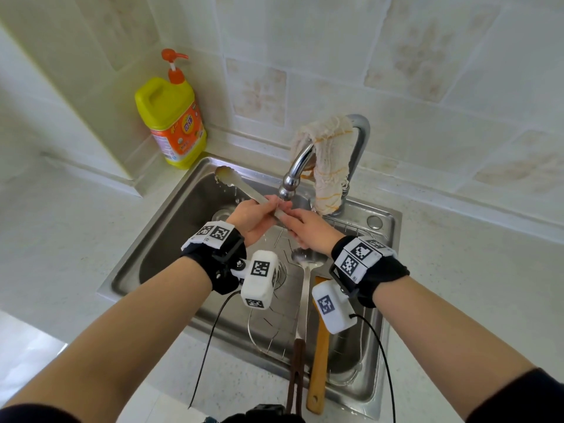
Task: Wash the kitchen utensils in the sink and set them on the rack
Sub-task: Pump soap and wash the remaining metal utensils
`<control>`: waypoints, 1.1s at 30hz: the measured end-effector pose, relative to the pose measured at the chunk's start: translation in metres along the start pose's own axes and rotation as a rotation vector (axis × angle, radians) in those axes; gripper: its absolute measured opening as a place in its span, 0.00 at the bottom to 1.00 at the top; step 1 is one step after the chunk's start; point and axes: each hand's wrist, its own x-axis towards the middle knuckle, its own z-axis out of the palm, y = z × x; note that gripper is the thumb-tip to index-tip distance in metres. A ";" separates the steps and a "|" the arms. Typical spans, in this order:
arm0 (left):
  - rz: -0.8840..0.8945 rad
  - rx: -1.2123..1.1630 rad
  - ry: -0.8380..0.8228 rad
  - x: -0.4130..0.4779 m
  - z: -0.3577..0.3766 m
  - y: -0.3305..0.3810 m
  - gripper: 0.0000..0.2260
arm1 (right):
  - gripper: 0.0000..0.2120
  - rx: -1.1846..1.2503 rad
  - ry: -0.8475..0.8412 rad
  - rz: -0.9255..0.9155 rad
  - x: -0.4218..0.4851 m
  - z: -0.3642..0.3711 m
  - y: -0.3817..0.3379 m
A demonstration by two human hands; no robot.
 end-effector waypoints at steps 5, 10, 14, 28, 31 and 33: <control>-0.023 -0.207 0.061 0.000 -0.005 -0.002 0.12 | 0.16 -0.056 0.067 -0.026 0.002 0.005 0.002; 0.012 -0.091 0.116 -0.008 -0.011 -0.004 0.06 | 0.13 -0.096 0.079 -0.003 0.003 0.014 0.006; 0.016 -0.322 0.296 -0.006 -0.025 -0.001 0.14 | 0.12 -0.029 0.106 -0.005 0.006 0.024 0.005; -0.039 -0.218 0.212 -0.020 -0.021 -0.002 0.08 | 0.10 -0.149 0.109 -0.003 0.012 0.029 -0.009; -0.006 -0.389 0.314 -0.020 -0.031 0.009 0.15 | 0.11 -0.332 0.161 -0.108 0.006 0.030 -0.008; 0.006 -0.476 0.350 -0.016 -0.035 0.012 0.13 | 0.10 -0.390 0.179 -0.136 0.005 0.027 -0.008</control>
